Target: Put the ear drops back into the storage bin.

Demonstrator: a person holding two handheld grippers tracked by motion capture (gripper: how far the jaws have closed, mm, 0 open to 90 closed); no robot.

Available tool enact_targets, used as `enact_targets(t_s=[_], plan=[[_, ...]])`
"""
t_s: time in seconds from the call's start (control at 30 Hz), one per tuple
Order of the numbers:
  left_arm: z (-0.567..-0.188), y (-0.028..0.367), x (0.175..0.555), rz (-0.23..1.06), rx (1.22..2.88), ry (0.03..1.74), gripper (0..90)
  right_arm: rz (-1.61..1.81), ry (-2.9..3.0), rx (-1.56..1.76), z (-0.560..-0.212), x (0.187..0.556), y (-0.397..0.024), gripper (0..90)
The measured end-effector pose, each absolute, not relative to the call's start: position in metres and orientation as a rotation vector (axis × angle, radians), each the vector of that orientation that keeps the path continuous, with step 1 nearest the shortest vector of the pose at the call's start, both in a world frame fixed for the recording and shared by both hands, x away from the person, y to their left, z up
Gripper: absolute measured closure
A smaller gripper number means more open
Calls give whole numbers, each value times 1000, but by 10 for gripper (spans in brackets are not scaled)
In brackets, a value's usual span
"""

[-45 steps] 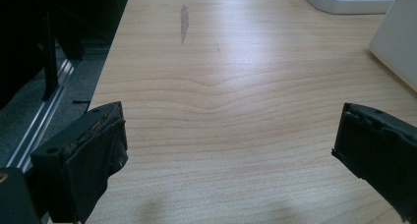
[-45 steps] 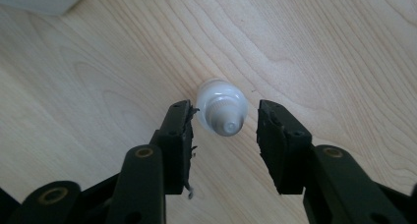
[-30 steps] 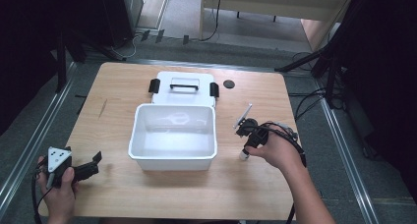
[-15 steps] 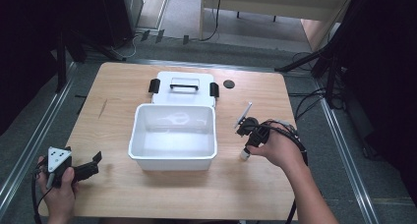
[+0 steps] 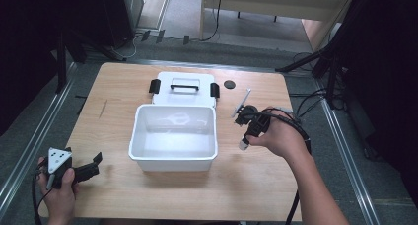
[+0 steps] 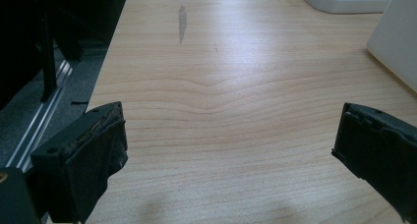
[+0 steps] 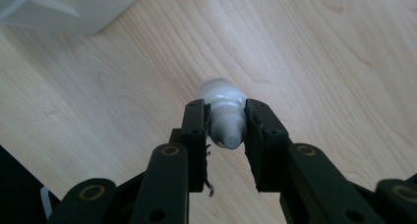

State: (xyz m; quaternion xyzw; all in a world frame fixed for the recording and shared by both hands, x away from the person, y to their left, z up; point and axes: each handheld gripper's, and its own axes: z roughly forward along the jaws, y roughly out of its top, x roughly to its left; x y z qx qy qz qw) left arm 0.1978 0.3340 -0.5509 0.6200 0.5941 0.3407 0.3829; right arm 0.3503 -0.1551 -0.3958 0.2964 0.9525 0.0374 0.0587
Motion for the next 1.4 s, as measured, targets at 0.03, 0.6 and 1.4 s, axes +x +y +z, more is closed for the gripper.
enact_targets(t_s=[0.03, 0.6, 1.4], plan=[[-551, 334, 198, 869, 1579, 1516, 2, 118, 2882, 899, -392, 351, -154, 724], [-551, 334, 198, 868, 1574, 1515, 2, 158, 2876, 798, -339, 357, -122, 725], [-551, 334, 198, 864, 1581, 1510, 2, 271, 2890, 685, -298, 357, -71, 725]])
